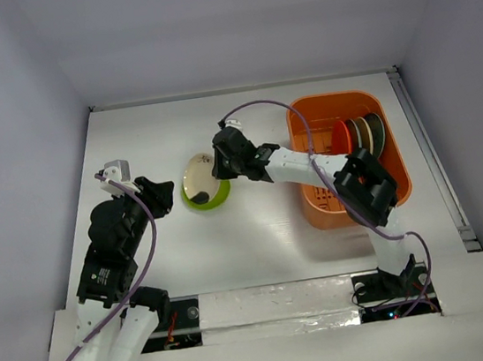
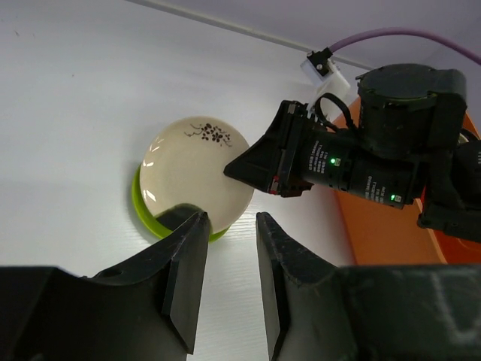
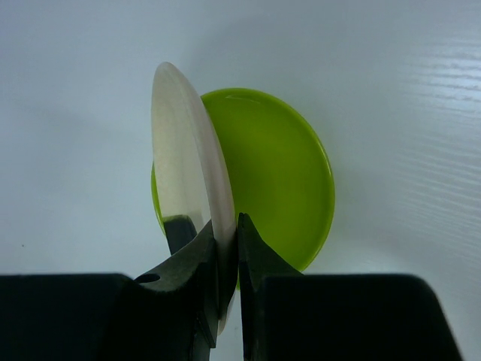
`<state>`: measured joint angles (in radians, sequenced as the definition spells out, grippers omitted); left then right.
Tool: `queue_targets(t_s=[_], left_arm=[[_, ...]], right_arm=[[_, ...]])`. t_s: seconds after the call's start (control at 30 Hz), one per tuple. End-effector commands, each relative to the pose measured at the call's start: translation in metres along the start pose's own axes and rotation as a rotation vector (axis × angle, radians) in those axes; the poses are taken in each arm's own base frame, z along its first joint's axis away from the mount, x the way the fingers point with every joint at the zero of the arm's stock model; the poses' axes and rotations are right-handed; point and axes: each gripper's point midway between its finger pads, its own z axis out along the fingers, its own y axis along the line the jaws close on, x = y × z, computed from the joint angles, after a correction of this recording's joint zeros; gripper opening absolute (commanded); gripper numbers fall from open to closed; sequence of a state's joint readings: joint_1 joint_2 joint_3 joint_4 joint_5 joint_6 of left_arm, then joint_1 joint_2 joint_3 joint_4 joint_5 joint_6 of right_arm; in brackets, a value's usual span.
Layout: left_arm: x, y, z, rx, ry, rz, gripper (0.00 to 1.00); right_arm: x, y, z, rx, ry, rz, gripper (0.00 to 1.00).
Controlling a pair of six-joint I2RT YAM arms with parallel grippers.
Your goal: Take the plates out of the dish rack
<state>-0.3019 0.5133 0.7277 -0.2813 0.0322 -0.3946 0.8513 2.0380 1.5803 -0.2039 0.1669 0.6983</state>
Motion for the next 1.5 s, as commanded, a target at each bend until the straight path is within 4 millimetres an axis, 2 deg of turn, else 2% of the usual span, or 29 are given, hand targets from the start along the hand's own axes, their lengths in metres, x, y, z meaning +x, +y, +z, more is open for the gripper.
queue_targets(t_s=[0.0,0.07,0.23,0.33,0.37,0.47,0.5,0.57,0.6,0.7,0.77,0.83,0.93,0.97,1.03,1.07,1.13,1.17,1.23,1.27,1.3,1.33,1.4,1.43,1.47], left_arm=[[-0.004,-0.003,0.002,0.012,-0.021,-0.003,0.29],[-0.004,-0.003,0.002,0.011,-0.021,-0.003,0.29],[-0.005,-0.004,0.001,0.013,-0.026,-0.003,0.29],[-0.005,-0.004,0.001,0.014,-0.025,-0.003,0.29],[-0.005,-0.003,0.001,0.012,-0.024,-0.003,0.30],[-0.006,-0.004,0.000,0.014,-0.028,-0.005,0.30],[-0.006,-0.004,0.000,0.014,-0.028,-0.003,0.30],[-0.006,-0.004,0.000,0.016,-0.029,-0.005,0.30],[-0.006,-0.004,0.000,0.016,-0.029,-0.005,0.30],[-0.006,-0.004,0.000,0.018,-0.032,-0.005,0.30],[-0.006,-0.004,0.000,0.018,-0.032,-0.005,0.30],[-0.007,-0.004,0.000,0.018,-0.033,-0.005,0.30],[-0.007,-0.005,-0.001,0.020,-0.034,-0.005,0.30],[-0.007,-0.005,-0.001,0.019,-0.034,-0.005,0.30],[-0.007,-0.005,-0.001,0.021,-0.035,-0.005,0.30],[-0.007,-0.005,-0.001,0.020,-0.034,-0.004,0.30],[-0.006,-0.005,-0.001,0.021,-0.032,-0.003,0.30],[-0.007,-0.005,-0.001,0.022,-0.034,-0.002,0.30],[-0.007,-0.005,-0.001,0.023,-0.036,-0.004,0.29],[-0.007,-0.005,-0.002,0.023,-0.036,-0.004,0.28],[-0.007,-0.005,-0.001,0.024,-0.035,-0.004,0.26],[-0.008,-0.006,-0.001,0.026,-0.038,-0.004,0.23],[-0.007,-0.006,-0.001,0.027,-0.036,-0.004,0.17],[-0.007,-0.005,-0.001,0.023,-0.036,-0.004,0.12],[-0.008,-0.003,-0.001,0.009,-0.041,-0.005,0.10]], right_arm=[[-0.014,0.032,-0.001,-0.125,-0.051,0.080,0.00],[-0.012,0.034,-0.001,-0.146,-0.052,0.108,0.00],[0.010,0.018,0.007,-0.114,-0.012,0.130,0.02],[0.017,0.007,0.011,-0.074,-0.002,0.121,0.07],[0.020,0.003,0.012,-0.059,0.004,0.118,0.14],[0.023,-0.005,0.011,-0.029,0.008,0.102,0.26],[0.024,-0.006,0.011,-0.023,0.012,0.096,0.37],[0.026,-0.009,0.010,-0.011,0.022,0.078,0.47],[0.026,-0.010,0.008,-0.007,0.022,0.073,0.57],[0.020,-0.016,0.002,0.028,0.013,0.039,0.72],[0.014,-0.018,-0.008,0.047,0.002,0.009,0.79],[0.002,-0.023,-0.015,0.086,-0.029,-0.014,0.79],[-0.016,-0.029,-0.037,0.137,-0.068,-0.064,0.73],[-0.031,-0.027,-0.056,0.137,-0.101,-0.079,0.62],[-0.051,-0.028,-0.079,0.158,-0.165,-0.098,0.41],[-0.070,-0.031,-0.106,0.179,-0.224,-0.111,0.18],[-0.091,-0.041,-0.134,0.218,-0.283,-0.118,0.03],[-0.110,-0.061,-0.162,0.290,-0.341,-0.115,0.00],[-0.126,-0.089,-0.189,0.373,-0.387,-0.104,0.00],[-0.122,-0.113,-0.198,0.441,-0.369,-0.114,0.00],[-0.134,-0.143,-0.211,0.520,-0.399,-0.081,0.00],[-0.140,-0.157,-0.230,0.541,-0.425,-0.059,0.00],[-0.133,-0.191,-0.240,0.614,-0.406,-0.047,0.00],[-0.139,-0.210,-0.254,0.650,-0.430,-0.020,0.00],[-0.135,-0.221,-0.258,0.679,-0.415,-0.025,0.00]])
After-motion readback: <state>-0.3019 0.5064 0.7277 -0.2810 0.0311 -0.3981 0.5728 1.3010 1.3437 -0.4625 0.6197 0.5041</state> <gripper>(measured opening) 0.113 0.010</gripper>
